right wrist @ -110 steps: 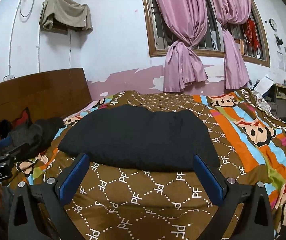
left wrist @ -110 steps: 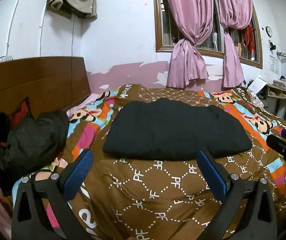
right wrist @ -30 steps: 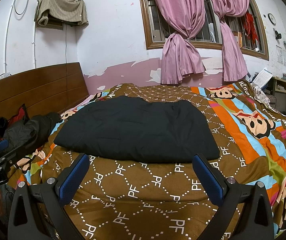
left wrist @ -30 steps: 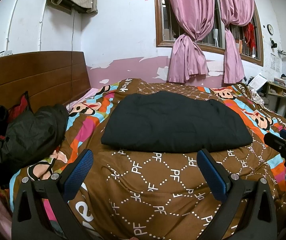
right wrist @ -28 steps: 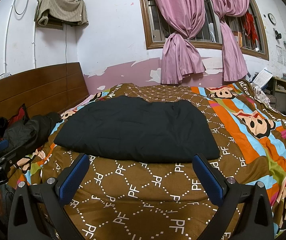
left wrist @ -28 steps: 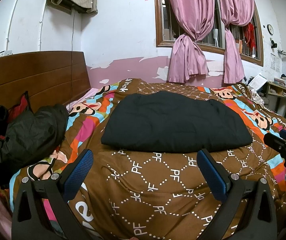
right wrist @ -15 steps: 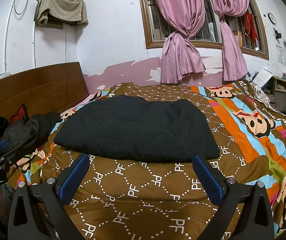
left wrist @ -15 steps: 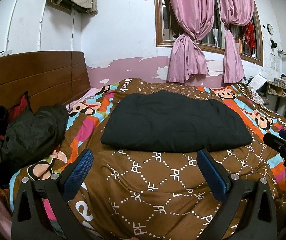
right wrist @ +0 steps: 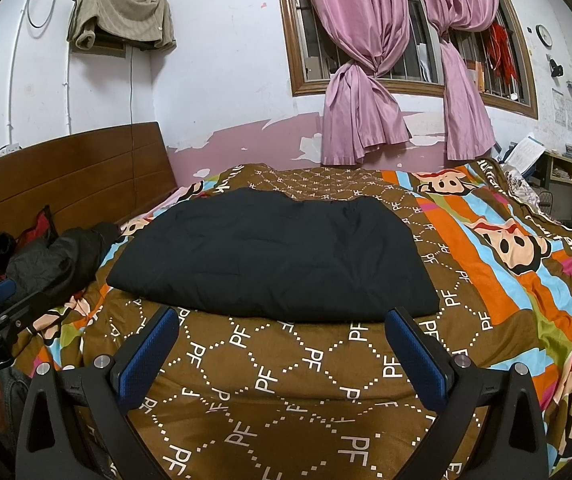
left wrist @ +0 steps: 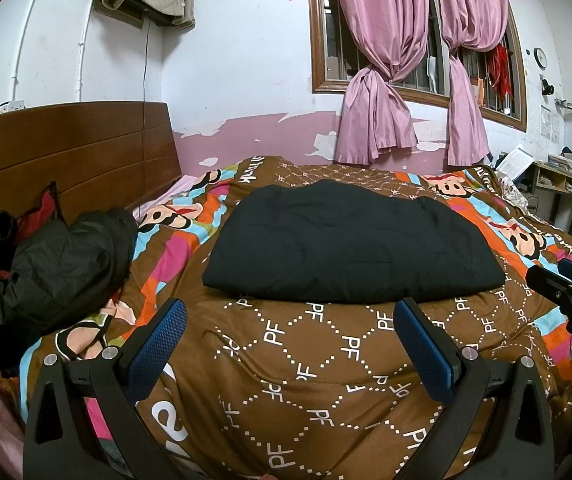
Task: Fold large clothes
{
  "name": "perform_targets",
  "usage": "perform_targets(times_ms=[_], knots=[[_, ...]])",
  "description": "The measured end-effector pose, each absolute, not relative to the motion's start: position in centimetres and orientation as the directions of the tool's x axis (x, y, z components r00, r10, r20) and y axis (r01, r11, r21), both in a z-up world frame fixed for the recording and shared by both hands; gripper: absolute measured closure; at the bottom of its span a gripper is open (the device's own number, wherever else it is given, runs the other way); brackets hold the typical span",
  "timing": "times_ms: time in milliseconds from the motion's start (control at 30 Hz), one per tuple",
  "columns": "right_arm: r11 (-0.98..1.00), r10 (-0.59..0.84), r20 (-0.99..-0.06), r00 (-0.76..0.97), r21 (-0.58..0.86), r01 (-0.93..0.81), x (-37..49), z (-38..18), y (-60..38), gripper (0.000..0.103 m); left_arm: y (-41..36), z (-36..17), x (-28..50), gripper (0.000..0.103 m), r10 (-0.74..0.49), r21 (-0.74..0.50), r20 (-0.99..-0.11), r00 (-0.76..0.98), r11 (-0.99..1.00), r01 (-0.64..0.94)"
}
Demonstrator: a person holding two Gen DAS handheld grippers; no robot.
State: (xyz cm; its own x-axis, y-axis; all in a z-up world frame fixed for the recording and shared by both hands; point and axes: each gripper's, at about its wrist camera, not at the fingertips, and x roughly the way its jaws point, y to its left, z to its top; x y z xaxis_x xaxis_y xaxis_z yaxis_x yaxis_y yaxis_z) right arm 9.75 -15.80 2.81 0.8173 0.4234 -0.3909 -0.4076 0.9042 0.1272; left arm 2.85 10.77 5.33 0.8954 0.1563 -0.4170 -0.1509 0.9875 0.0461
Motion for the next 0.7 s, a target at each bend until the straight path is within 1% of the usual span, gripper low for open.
perform_targets(times_ms=[700], knots=[[0.904,0.423,-0.393,0.817,0.128,-0.407,9.78,2.94,-15.73,0.0,10.79,5.32,2.82,0.002,0.154,0.045,-0.417,0.896,0.988,-0.149]])
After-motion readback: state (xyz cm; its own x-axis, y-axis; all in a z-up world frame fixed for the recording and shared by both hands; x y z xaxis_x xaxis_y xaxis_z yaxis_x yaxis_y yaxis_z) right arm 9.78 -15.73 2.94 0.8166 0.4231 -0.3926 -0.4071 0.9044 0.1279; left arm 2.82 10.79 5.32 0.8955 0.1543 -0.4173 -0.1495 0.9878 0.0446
